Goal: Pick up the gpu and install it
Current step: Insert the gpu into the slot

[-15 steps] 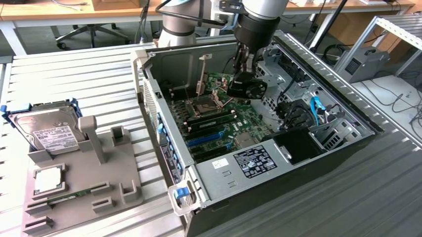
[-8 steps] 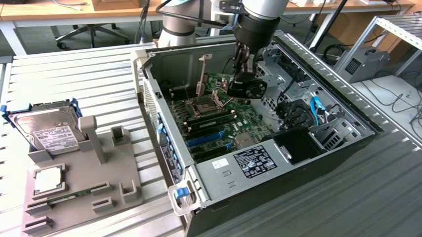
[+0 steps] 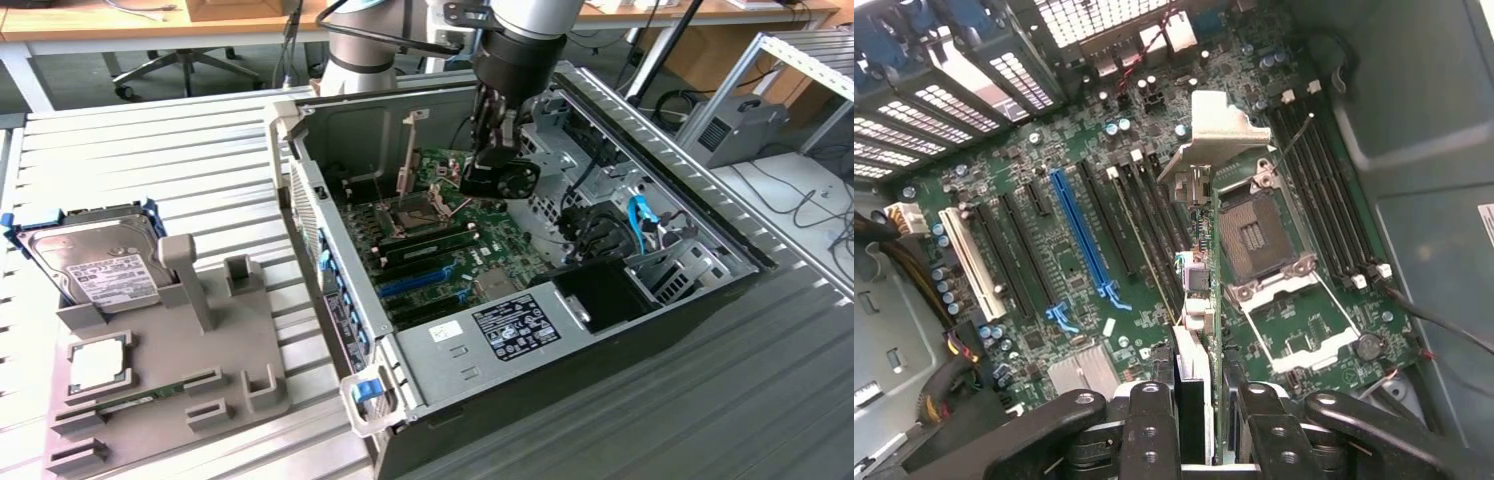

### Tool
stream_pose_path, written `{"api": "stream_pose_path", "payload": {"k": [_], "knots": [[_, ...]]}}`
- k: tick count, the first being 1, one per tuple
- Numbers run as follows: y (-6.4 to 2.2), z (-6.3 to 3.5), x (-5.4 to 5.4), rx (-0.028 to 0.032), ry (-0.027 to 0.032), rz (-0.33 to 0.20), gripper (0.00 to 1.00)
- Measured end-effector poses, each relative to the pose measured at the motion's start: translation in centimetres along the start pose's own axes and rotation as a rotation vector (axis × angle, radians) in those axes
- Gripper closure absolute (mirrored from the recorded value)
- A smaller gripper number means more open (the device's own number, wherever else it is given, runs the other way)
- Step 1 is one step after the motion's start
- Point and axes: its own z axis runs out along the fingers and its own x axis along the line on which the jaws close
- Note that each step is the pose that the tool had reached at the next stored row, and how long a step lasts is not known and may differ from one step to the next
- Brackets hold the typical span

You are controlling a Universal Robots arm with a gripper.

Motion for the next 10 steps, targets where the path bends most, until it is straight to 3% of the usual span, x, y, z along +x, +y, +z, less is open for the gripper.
{"api": "stream_pose_path", "payload": {"k": [10], "knots": [[0.0,-0.01,0.0,-0.0011,0.0013,-0.04,0.71]]}}
